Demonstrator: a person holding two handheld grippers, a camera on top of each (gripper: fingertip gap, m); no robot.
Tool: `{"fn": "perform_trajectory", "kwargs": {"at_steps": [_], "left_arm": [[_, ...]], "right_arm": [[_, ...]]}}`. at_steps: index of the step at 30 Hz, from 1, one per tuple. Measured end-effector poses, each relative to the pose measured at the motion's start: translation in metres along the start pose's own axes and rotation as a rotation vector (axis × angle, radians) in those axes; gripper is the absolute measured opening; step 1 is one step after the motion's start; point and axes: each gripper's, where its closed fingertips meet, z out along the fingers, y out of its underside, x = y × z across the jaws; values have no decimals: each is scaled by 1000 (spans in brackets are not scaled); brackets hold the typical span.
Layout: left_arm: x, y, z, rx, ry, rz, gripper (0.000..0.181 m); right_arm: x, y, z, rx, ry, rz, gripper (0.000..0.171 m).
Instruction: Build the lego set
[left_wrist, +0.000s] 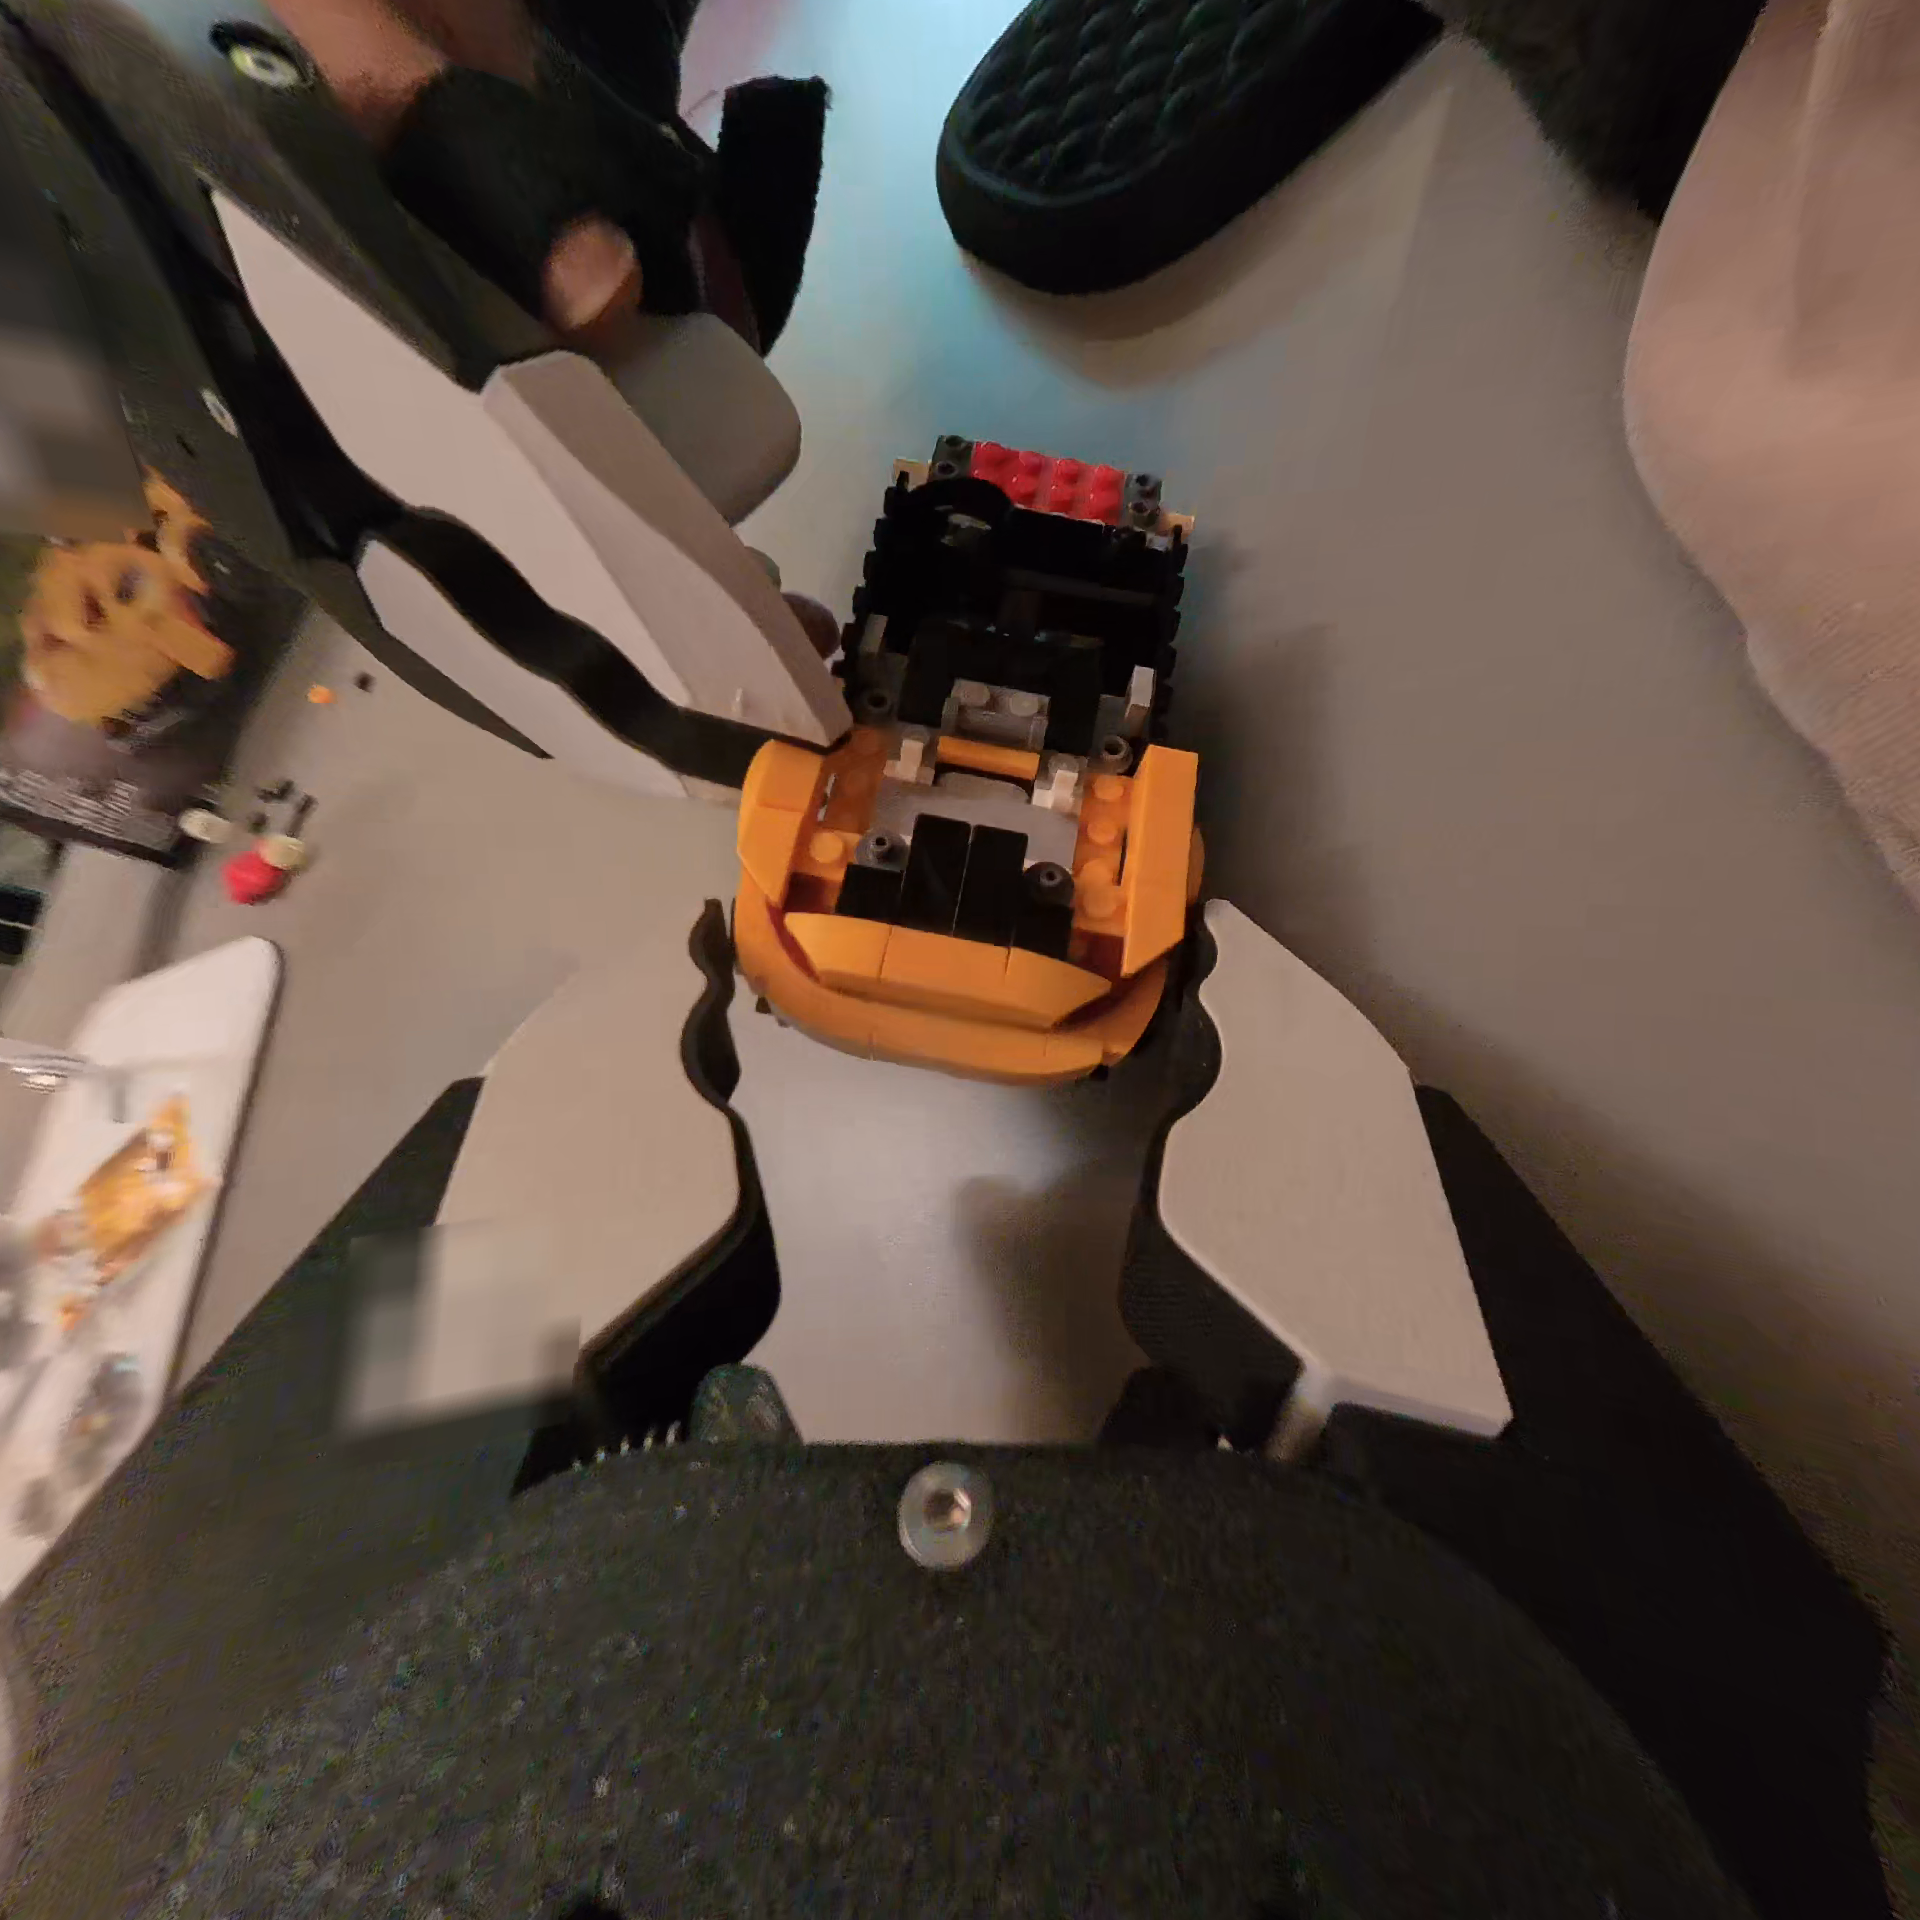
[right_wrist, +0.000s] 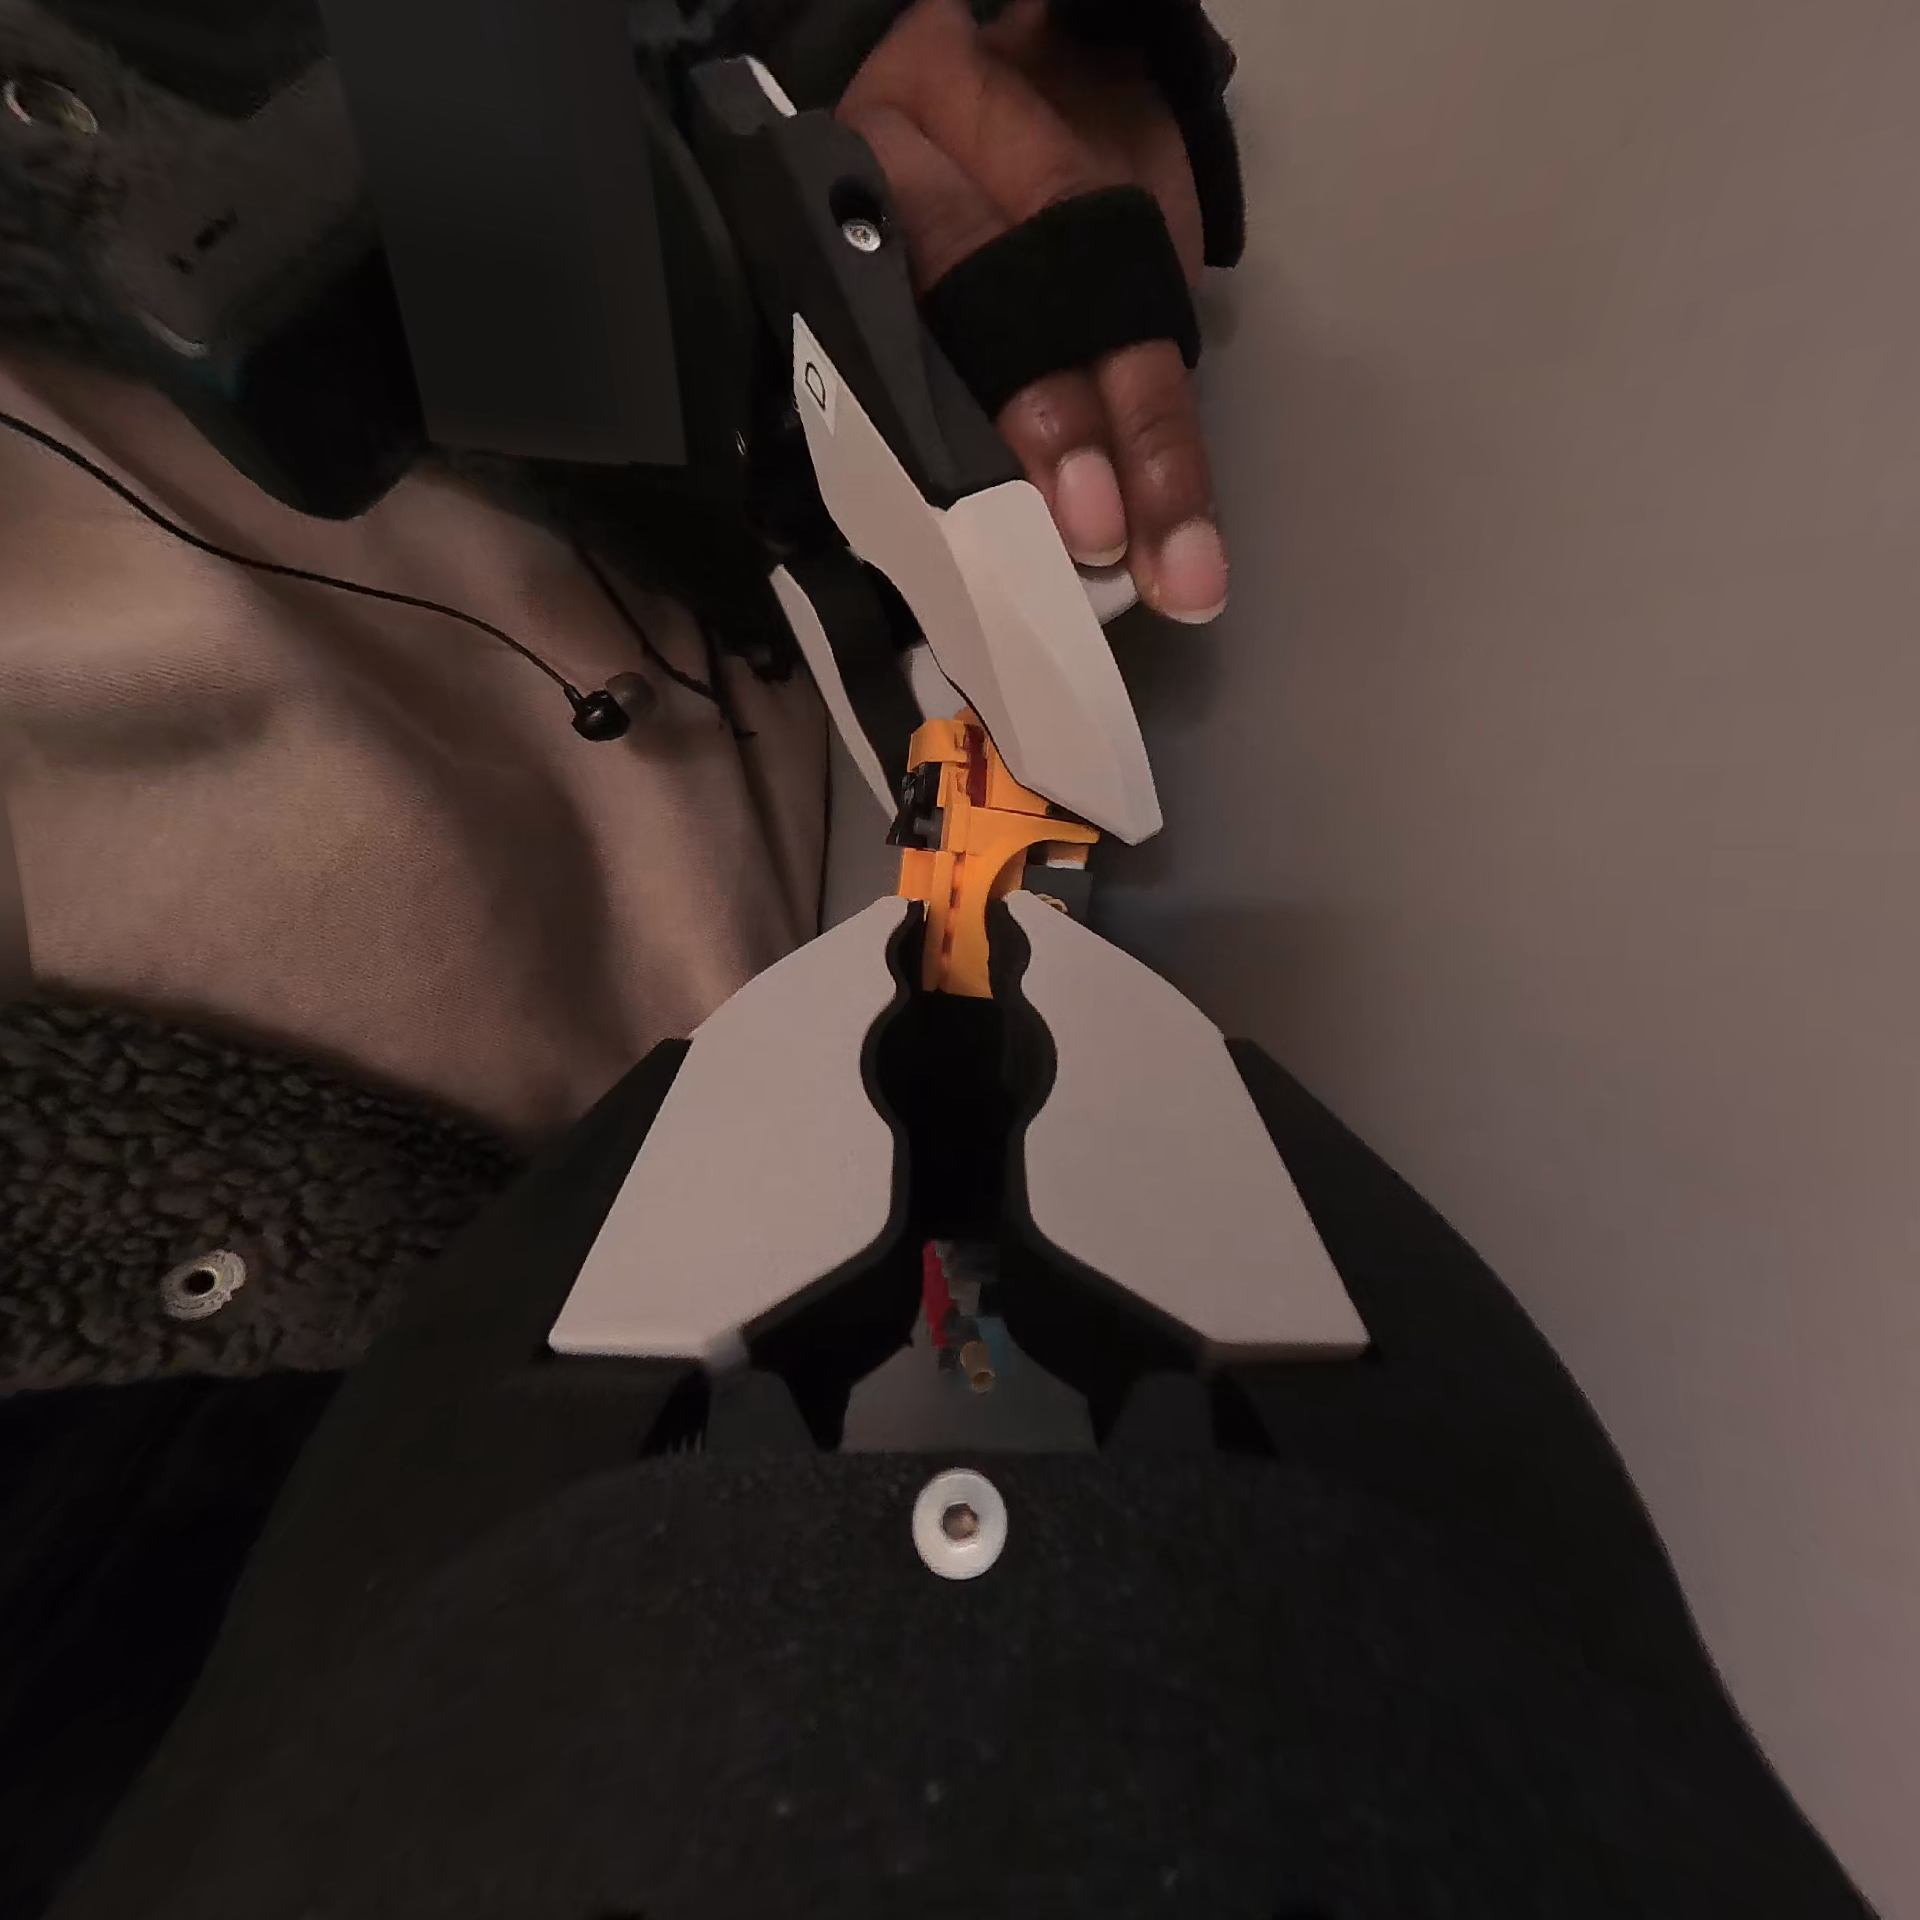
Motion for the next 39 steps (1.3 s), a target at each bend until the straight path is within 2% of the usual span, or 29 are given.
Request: {"fn": "perform_trajectory", "kwargs": {"at_steps": [8, 15, 23, 29, 35, 39], "left_arm": [[1, -1, 2, -45, -75, 157, 81], [4, 1, 5, -71, -83, 195, 79], [8, 2, 6, -46, -33, 133, 78], [9, 3, 7, -38, -9, 98, 79], [10, 4, 7, -38, 1, 78, 78], [13, 6, 7, -27, 42, 23, 78]], "right_arm": [[-6, 4, 4, -33, 62, -12, 10], [-2, 5, 6, -31, 98, 9, 9], [2, 6, 7, -2, 68, 51, 10], [5, 3, 8, 62, -57, 145, 9], [6, 4, 9, 29, -32, 98, 8], [9, 4, 12, 65, -49, 136, 9]]}}
